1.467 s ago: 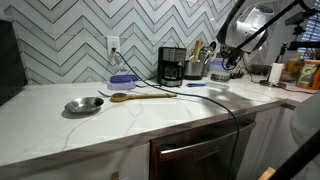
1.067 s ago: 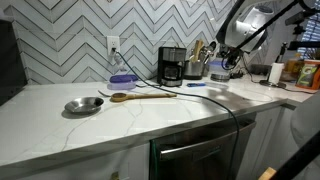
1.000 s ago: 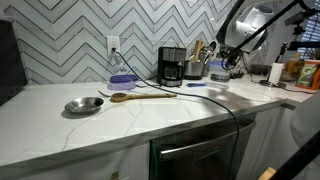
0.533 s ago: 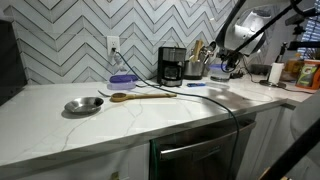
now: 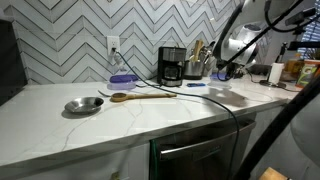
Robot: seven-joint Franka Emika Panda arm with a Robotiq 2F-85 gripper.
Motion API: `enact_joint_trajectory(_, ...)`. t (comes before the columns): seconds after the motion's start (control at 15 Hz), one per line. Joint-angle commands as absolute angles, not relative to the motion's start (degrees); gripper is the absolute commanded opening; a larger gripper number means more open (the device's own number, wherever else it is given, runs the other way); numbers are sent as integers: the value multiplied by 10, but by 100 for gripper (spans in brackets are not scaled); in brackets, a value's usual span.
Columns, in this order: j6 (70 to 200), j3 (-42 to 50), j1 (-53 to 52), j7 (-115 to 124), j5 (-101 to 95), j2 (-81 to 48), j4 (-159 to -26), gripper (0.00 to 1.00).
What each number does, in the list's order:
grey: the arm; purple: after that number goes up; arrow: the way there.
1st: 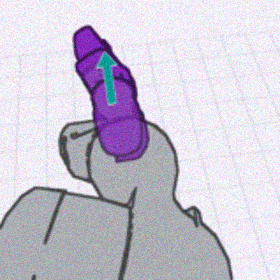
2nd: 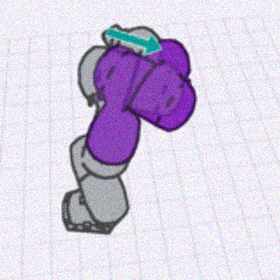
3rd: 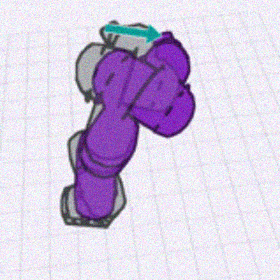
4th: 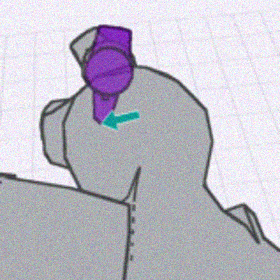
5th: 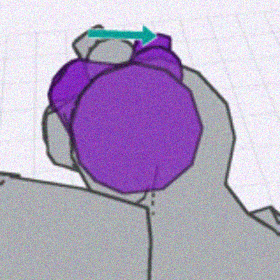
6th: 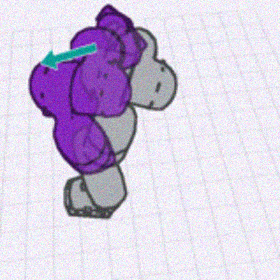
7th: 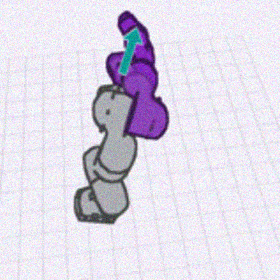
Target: Move the top bowl to the right side of the counter
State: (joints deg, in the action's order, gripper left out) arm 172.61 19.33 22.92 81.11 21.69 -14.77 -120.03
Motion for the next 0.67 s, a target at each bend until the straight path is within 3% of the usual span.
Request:
enact_joint_trajectory(0.0, 1727, 192, 227, 809, 247, -185, -1163, 4)
enact_joint_trajectory(0.07, 1724, 194, 226, 810, 248, -191, -1157, 4)
enact_joint_trajectory(0.13, 1721, 195, 225, 811, 250, -197, -1149, 41)
enact_joint_trajectory(0.27, 1709, 194, 226, 807, 252, -200, -1143, 48)
enact_joint_trajectory(0.6, 1638, 194, 226, 766, 232, -141, -1176, 85)
